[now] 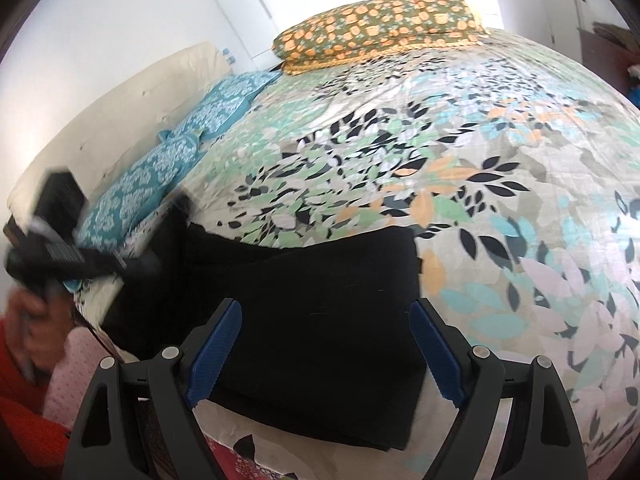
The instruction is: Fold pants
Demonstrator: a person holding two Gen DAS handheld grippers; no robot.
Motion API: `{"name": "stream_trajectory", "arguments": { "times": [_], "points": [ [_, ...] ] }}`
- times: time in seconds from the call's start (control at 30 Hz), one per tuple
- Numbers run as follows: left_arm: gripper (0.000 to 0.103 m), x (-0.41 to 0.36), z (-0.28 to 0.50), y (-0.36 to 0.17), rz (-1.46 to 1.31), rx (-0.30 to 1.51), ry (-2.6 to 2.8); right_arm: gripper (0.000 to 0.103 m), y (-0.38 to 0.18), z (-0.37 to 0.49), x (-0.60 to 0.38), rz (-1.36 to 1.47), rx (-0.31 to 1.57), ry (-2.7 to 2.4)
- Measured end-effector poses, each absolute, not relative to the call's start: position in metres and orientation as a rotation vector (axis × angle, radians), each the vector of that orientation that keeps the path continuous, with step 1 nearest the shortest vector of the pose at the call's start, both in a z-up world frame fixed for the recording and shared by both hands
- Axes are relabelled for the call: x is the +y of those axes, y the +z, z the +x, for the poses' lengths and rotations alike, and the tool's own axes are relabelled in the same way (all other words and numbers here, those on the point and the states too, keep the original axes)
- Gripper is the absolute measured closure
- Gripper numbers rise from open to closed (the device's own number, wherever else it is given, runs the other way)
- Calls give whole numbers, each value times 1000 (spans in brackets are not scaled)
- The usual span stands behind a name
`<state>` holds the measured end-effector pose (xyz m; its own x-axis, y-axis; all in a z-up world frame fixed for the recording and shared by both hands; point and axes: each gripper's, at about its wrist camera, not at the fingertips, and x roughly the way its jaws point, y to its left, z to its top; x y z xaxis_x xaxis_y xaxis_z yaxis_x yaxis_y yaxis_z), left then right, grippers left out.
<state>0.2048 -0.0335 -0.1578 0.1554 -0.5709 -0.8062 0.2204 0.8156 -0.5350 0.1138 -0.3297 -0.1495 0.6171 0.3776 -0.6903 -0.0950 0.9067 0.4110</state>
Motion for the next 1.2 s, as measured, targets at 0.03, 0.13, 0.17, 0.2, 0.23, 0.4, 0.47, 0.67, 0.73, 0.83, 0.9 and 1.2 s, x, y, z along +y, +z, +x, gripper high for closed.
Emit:
{"name": "stream_trajectory", "arguments": {
  "times": [0.03,0.13,0.17,0.2,0.23,0.4,0.47,0.67,0.73,0.83,0.9,1.2],
  "points": [
    [92,-37,196,-154,-330,1292,-614,17,-149,112,-334,366,864,277],
    [52,-19,180,-122,-359,1194,-677,17,-153,113,-339,399,880,289],
    [39,-7,176,-110,-356,1147,-662,17,-156,115,-337,423,892,314],
    [33,10,172,-98,-351,1097,-632,17,-157,117,-332,443,898,354],
    [32,25,172,-87,-347,1049,-583,17,-157,119,-324,458,898,407],
    [32,107,164,-89,-432,948,-341,18,-157,124,-236,451,947,860],
    [32,126,167,-109,-455,951,-243,18,-160,125,-206,364,976,928],
    [33,151,148,-165,-501,971,-72,18,-181,138,-153,222,1078,978],
    [33,160,147,-170,-518,987,-47,17,-186,145,-148,207,1097,946],
    [33,167,145,-165,-516,947,-46,17,-194,151,-152,223,1123,903],
    [33,166,143,-162,-495,948,-46,17,-196,151,-155,272,1137,944],
    [33,158,146,-167,-478,967,-56,17,-221,172,-170,523,1284,991]
  ]
}}
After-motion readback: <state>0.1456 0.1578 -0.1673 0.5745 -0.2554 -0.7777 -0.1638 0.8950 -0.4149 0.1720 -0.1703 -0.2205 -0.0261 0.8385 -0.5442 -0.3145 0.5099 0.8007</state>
